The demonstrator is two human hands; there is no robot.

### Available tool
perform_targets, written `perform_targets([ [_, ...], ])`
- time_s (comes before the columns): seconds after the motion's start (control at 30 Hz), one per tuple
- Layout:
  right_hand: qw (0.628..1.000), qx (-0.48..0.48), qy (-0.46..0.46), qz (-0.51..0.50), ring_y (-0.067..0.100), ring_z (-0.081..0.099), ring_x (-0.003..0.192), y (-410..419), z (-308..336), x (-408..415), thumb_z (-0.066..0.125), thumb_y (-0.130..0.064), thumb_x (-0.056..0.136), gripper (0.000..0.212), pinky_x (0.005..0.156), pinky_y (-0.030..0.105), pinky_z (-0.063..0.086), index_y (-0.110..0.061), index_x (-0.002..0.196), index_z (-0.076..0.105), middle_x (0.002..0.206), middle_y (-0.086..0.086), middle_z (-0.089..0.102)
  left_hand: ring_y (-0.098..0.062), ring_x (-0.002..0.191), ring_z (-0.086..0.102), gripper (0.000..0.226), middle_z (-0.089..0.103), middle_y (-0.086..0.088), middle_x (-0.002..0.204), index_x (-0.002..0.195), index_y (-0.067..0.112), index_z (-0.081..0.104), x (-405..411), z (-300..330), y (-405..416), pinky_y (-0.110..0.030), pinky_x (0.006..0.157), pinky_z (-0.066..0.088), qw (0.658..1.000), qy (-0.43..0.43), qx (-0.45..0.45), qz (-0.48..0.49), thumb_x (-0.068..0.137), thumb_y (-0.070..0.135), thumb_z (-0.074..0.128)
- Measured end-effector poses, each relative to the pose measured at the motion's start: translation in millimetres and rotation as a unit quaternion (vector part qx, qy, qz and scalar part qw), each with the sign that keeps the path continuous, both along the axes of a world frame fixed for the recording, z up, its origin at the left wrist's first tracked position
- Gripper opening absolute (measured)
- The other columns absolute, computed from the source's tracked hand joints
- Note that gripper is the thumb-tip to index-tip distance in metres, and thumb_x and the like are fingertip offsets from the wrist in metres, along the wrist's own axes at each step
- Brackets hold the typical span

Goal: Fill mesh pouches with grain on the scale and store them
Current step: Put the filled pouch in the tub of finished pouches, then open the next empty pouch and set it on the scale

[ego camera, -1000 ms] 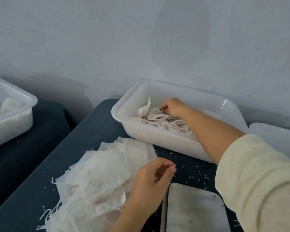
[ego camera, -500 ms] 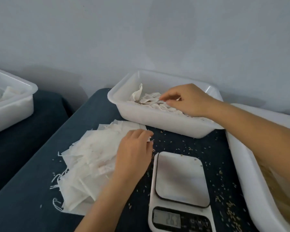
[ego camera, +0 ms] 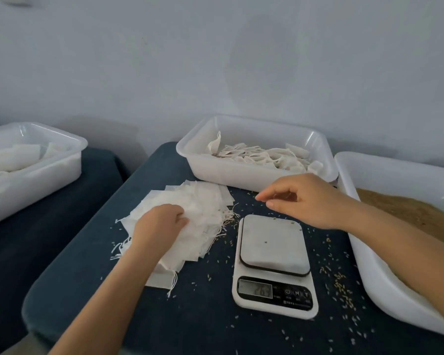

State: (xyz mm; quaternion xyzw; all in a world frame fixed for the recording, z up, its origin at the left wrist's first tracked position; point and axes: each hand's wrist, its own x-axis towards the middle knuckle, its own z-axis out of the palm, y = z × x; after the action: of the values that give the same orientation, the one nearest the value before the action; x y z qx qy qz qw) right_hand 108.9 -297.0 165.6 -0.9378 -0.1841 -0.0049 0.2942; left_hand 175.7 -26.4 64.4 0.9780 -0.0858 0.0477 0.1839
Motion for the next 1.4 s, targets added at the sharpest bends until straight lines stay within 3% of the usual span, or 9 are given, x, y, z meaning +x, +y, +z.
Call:
perform_targets([
  [0.17,0.999,0.047,0.022,-0.009,-0.009,0.062,0.09,-1,-4,-17,0.065,-0.02,0.089,0.028,0.082,0.007,0.046,-0.048,0.093,0.064,0.097,-0.023,0.069,-0.011,0.053,0.041,0.034,0.047,0.007,0.054,0.061,0.014,0.055,5,9,7,-0.024,0.051,0.031,0.993,0.003,-0.115,0.023,0.093,0.024,0.055],
  [0.43,0.996,0.069,0.04,-0.036,-0.007,0.061,0.09,13,-9,-20,0.064,-0.02,0.089,0.018,0.082,0.006,0.045,-0.034,0.1,0.069,0.099,-0.016,0.07,-0.01,0.055,0.047,0.018,0.057,0.007,0.06,0.067,0.025,0.064,-1,38,5,-0.025,0.053,0.035,0.939,-0.075,-0.332,0.056,0.085,0.03,0.066],
  [0.5,0.994,0.091,0.047,-0.048,-0.005,0.062,0.09,20,-9,-18,0.065,-0.02,0.089,0.018,0.081,0.006,0.045,-0.027,0.105,0.07,0.098,-0.014,0.07,-0.01,0.061,0.053,0.015,0.062,0.009,0.066,0.072,0.026,0.066,-6,47,0,-0.026,0.059,0.042,0.9,-0.061,-0.427,0.068,0.086,0.03,0.065],
  [0.67,0.952,0.217,0.201,-0.073,0.001,0.066,0.091,49,-20,-21,0.068,-0.034,0.084,0.035,0.072,0.015,0.052,-0.023,0.117,0.061,0.104,-0.01,0.069,-0.011,0.068,0.064,0.012,0.07,0.002,0.074,0.081,0.014,0.066,-36,60,-37,-0.028,0.066,0.055,0.712,0.088,-0.696,0.016,0.091,0.018,0.06],
  [0.87,0.816,0.487,0.289,-0.117,0.005,0.068,0.072,75,-52,-34,0.067,-0.021,0.086,0.007,0.062,0.018,0.051,-0.016,0.09,0.069,0.083,-0.002,0.074,-0.012,0.066,0.067,0.013,0.071,-0.001,0.075,0.083,0.009,0.061,-60,55,-68,-0.026,0.053,0.054,0.639,0.143,-0.756,0.01,0.092,0.017,0.056],
  [1.03,0.812,0.497,0.261,-0.162,0.003,0.062,0.061,59,-55,-36,0.068,-0.021,0.085,0.008,0.059,0.019,0.047,-0.013,0.083,0.066,0.071,-0.003,0.07,-0.02,0.086,0.069,0.01,0.068,-0.012,0.102,0.1,0.006,0.06,-62,41,-68,-0.032,0.069,0.058,0.663,0.171,-0.729,0.009,0.091,0.011,0.057],
  [1.13,0.837,0.451,0.253,-0.177,0.004,0.059,0.059,43,-46,-35,0.071,-0.026,0.082,0.014,0.058,0.018,0.047,-0.013,0.08,0.066,0.066,-0.004,0.067,-0.007,0.099,0.06,0.034,0.059,0.005,0.111,0.105,0.028,0.049,-61,34,-65,-0.02,0.074,0.051,0.786,0.065,-0.614,0.039,0.08,0.025,0.072],
  [1.23,0.856,0.413,0.248,-0.19,0.005,0.058,0.06,28,-37,-33,0.073,-0.029,0.08,0.015,0.059,0.019,0.047,-0.016,0.077,0.066,0.063,-0.006,0.065,0.005,0.103,0.052,0.048,0.054,0.022,0.108,0.103,0.045,0.046,-64,36,-60,-0.01,0.078,0.045,0.876,-0.059,-0.46,-0.131,0.066,0.052,0.075],
  [1.4,0.873,0.382,0.264,-0.146,0.005,0.062,0.063,19,-29,-32,0.073,-0.031,0.078,0.016,0.059,0.019,0.048,-0.018,0.087,0.07,0.075,-0.003,0.068,-0.005,0.092,0.064,0.039,0.065,0.018,0.1,0.103,0.039,0.055,-70,37,-79,-0.016,0.076,0.05,0.855,0.074,-0.435,-0.273,0.069,0.044,0.074],
])
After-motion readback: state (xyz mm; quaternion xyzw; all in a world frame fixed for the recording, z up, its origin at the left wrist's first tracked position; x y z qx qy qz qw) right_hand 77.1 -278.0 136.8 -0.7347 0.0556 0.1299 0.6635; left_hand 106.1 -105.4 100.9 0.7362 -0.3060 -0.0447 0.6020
